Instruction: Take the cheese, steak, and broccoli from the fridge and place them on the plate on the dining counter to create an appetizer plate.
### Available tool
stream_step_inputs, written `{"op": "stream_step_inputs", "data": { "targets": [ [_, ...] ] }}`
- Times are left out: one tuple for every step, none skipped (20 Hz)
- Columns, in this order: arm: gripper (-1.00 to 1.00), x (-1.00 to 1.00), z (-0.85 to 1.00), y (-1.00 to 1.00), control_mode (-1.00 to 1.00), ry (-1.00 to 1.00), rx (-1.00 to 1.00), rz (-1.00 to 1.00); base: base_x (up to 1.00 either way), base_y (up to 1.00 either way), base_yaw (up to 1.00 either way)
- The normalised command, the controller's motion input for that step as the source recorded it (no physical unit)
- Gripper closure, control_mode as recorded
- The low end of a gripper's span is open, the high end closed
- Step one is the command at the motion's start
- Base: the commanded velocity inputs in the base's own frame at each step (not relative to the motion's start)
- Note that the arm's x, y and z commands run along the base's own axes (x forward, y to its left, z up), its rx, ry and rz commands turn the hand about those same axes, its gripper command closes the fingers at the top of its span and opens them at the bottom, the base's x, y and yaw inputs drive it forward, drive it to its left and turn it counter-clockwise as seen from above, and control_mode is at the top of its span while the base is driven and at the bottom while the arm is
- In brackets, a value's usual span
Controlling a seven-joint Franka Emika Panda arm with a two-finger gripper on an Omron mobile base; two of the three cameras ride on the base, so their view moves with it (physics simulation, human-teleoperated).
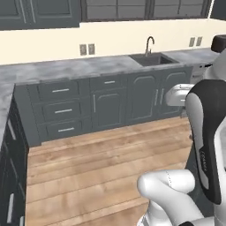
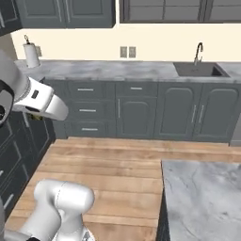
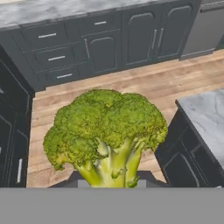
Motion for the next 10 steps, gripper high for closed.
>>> {"op": "stream_step_inputs", "data": {
  "targets": [
    [1.00,0.00,0.00,0.00,1.00,0.00,0.00,0.00,1.00,-0.27,-0.25],
    [1.00,0.00,0.00,0.00,1.00,0.00,0.00,0.00,1.00,-0.01,-0.32],
    [1.00,0.00,0.00,0.00,1.00,0.00,0.00,0.00,1.00,0.00,-0.37],
    [1.00,0.00,0.00,0.00,1.00,0.00,0.00,0.00,1.00,0.00,-0.41],
    [1.00,0.00,0.00,0.00,1.00,0.00,0.00,0.00,1.00,0.04,-0.42],
    [1.00,0.00,0.00,0.00,1.00,0.00,0.00,0.00,1.00,0.09,-0.45],
    [1.00,0.00,0.00,0.00,1.00,0.00,0.00,0.00,1.00,0.11,-0.52],
    [1.00,0.00,0.00,0.00,1.00,0.00,0.00,0.00,1.00,0.09,-0.58],
    [1.00,0.00,0.00,0.00,1.00,0.00,0.00,0.00,1.00,0.09,-0.62],
    [1.00,0.00,0.00,0.00,1.00,0.00,0.00,0.00,1.00,0.09,-0.65]
  ]
}}
